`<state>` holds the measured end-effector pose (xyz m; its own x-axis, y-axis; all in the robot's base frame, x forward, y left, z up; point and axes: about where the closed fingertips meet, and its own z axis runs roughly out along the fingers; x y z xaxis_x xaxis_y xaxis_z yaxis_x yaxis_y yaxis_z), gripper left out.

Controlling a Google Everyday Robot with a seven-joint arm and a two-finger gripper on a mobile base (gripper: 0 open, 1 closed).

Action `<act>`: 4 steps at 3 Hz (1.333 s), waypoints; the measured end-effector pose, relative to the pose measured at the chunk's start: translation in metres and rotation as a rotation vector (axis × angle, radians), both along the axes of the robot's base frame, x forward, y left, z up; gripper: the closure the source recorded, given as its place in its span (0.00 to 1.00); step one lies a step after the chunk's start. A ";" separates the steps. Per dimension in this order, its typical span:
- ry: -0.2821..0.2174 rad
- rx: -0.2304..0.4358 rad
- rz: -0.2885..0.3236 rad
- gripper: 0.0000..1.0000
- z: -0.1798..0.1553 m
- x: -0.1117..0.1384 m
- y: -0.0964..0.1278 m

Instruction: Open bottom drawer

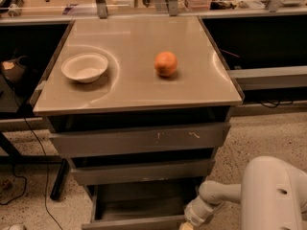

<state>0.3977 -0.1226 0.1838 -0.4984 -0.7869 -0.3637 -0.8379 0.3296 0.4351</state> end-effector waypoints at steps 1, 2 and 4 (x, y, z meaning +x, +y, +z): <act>0.045 -0.028 -0.002 0.00 0.020 -0.032 -0.011; 0.099 -0.060 -0.048 0.00 0.056 -0.085 -0.022; 0.137 -0.039 -0.046 0.00 0.038 -0.081 -0.014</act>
Offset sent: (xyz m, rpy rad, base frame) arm -0.0987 -0.0293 0.0690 -0.0727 0.1160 -0.0660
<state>0.3166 -0.1371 0.2219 -0.5771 -0.7746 -0.2589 -0.7551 0.3853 0.5304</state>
